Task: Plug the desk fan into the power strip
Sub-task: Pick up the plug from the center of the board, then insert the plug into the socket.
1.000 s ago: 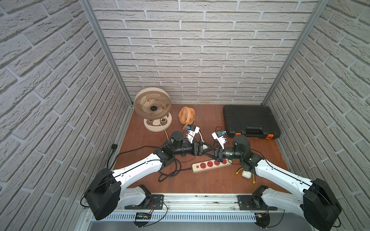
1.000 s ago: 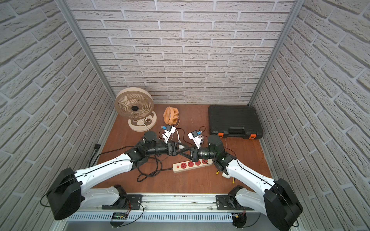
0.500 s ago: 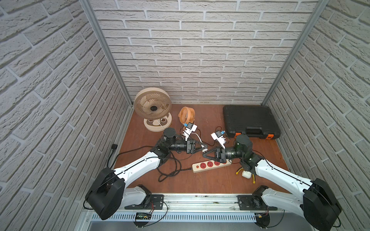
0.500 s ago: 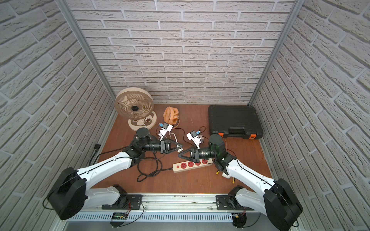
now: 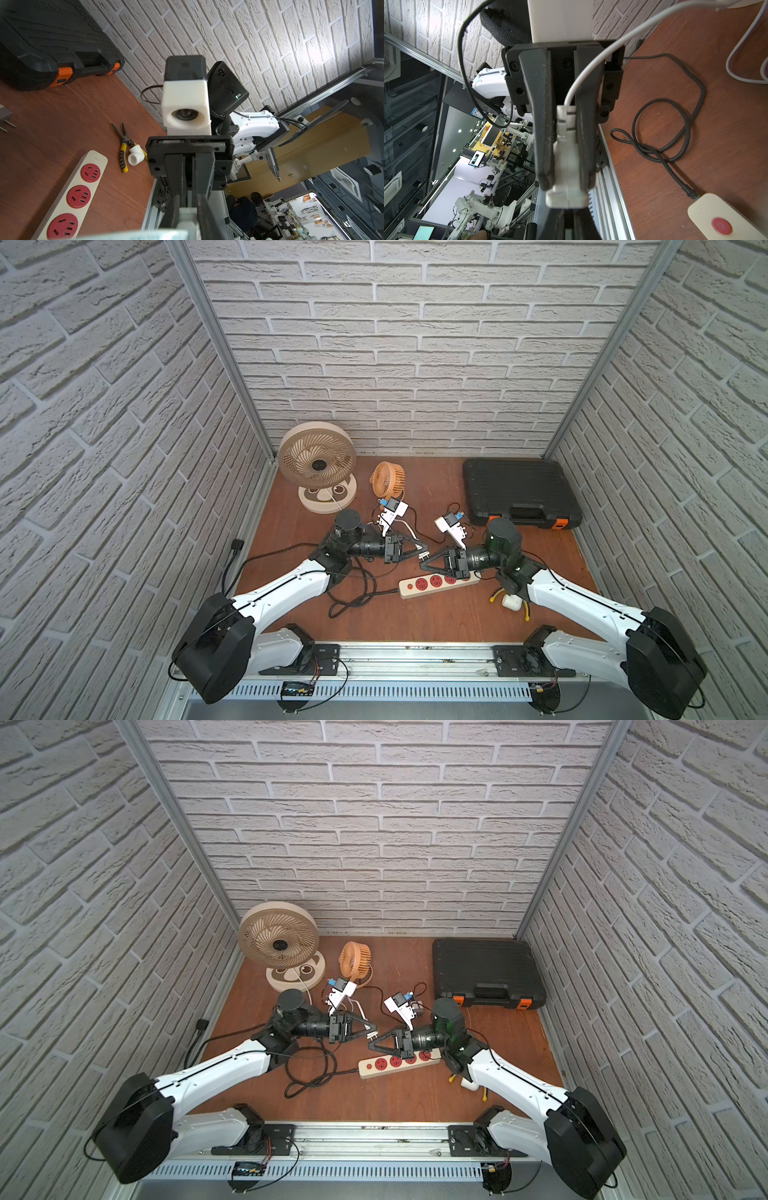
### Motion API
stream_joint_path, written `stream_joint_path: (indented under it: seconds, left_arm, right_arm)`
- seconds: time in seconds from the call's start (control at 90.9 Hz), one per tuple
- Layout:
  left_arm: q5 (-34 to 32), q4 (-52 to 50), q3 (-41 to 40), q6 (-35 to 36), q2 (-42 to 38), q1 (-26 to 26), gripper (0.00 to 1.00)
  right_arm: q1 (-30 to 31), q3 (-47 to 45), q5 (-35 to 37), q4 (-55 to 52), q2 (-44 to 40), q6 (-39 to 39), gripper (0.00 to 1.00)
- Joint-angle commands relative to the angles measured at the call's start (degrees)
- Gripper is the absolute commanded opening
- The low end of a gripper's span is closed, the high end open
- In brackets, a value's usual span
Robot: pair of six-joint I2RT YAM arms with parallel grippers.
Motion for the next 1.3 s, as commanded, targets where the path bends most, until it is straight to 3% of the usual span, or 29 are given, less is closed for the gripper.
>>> stream_joint_path:
  seconds: [0.0, 0.165, 0.363, 0.55, 0.748, 0.847, 1.056, 1.287]
  left_arm:
    - [-2.22, -10.52, 1.9, 6.45, -4.52, -0.42, 0.0]
    - [-16.62, -29.31, 5.27, 14.64, -9.53, -2.4, 0.0]
    - [-29.17, -33.57, 3.97, 21.1, -13.74, -6.17, 0.0]
    - [-40.57, -29.71, -0.08, 30.59, -14.32, -12.81, 0.0]
    - [-46.89, -31.93, 2.92, 38.8, -5.86, -16.37, 0.0]
    - [-46.63, -29.72, 3.54, 40.29, -1.22, -16.58, 0.0]
    - [-38.89, -21.14, 1.6, 46.48, 1.96, -17.02, 0.0]
    - [-36.1, -18.16, -0.92, 53.12, 4.12, -16.64, 0.0]
  right_arm:
    - [-1.18, 2.11, 1.43, -4.76, -1.76, -3.93, 0.26]
    - [-1.34, 3.33, 8.16, -22.91, -5.38, -15.53, 0.64]
    - [-1.8, 3.14, 21.18, -38.18, -9.23, -24.26, 0.99]
    - [-1.83, 1.75, 32.2, -43.75, -15.1, -25.3, 1.0]
    - [-1.81, -0.67, 49.07, -46.15, -24.99, -20.5, 1.0]
    - [-1.88, -3.76, 53.18, -44.55, -29.54, -17.16, 1.0]
    - [-1.94, -10.52, 57.52, -37.75, -33.68, -11.38, 1.0]
    - [-1.89, -15.52, 60.01, -32.59, -35.27, -17.12, 0.99]
